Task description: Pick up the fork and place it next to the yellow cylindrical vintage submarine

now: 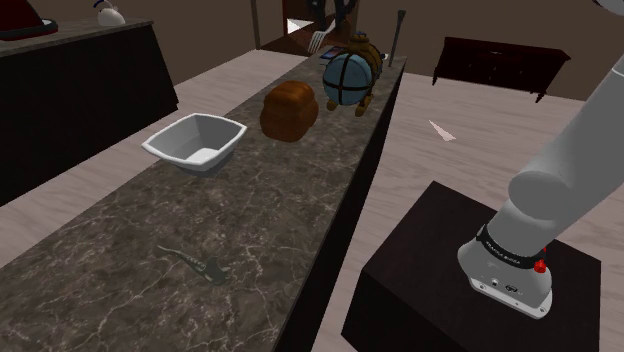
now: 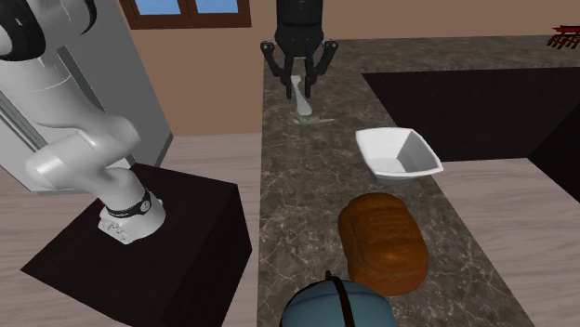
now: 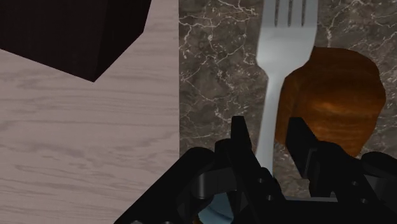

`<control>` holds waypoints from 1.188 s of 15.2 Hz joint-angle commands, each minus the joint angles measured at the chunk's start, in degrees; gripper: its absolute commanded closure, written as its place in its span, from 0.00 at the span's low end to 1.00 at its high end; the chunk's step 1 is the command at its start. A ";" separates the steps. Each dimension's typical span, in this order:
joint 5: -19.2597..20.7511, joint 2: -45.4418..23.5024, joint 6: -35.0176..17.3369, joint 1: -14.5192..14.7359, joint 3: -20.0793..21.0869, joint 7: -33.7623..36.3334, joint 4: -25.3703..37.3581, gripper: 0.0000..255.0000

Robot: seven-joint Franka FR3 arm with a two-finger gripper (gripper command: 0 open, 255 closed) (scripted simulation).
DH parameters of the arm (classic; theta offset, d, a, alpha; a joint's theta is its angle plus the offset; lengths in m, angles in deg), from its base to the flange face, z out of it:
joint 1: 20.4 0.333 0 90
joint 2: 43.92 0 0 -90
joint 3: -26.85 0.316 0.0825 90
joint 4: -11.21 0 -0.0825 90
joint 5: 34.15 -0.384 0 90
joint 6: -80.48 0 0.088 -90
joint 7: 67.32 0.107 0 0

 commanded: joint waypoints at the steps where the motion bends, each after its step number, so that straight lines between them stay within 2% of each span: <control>1: -0.78 1.22 -0.97 -1.87 -1.75 -3.48 -1.42 1.00; 8: -1.81 2.70 -3.01 -6.97 -7.21 -13.73 -3.28 1.00; 15: -1.25 0.52 -4.07 -11.33 -11.84 -22.74 -1.19 1.00; 18: -1.79 1.70 -6.78 -11.57 -12.07 -22.79 -4.94 1.00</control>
